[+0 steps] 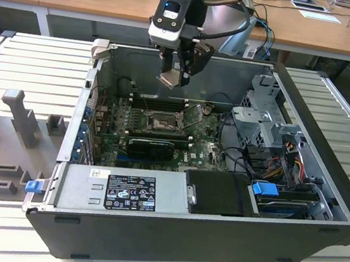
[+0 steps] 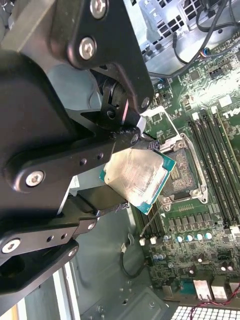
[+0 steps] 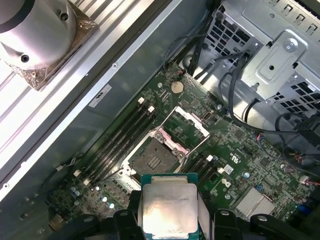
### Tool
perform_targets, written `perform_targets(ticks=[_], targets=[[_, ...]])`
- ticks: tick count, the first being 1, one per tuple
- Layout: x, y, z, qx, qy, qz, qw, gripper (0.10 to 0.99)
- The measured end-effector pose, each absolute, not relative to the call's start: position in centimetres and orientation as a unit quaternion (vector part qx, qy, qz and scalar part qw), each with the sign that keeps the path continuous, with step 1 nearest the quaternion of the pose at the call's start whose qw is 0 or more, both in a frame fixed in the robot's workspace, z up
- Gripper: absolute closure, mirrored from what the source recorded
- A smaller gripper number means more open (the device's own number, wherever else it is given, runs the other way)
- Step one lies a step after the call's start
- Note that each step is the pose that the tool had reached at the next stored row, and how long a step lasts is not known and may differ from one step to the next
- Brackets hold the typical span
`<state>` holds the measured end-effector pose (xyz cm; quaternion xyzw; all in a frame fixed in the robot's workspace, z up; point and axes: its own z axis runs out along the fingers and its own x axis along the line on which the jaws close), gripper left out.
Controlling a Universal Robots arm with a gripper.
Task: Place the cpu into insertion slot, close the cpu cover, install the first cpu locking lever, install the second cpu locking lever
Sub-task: 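Place the cpu into insertion slot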
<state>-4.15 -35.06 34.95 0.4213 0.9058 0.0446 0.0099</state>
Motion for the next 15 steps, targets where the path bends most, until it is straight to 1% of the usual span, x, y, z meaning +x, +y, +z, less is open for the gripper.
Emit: perform_targets(ticks=[15], targets=[[-4.15,-35.06,34.85,0.450,0.892,0.044,0.011,0.557]])
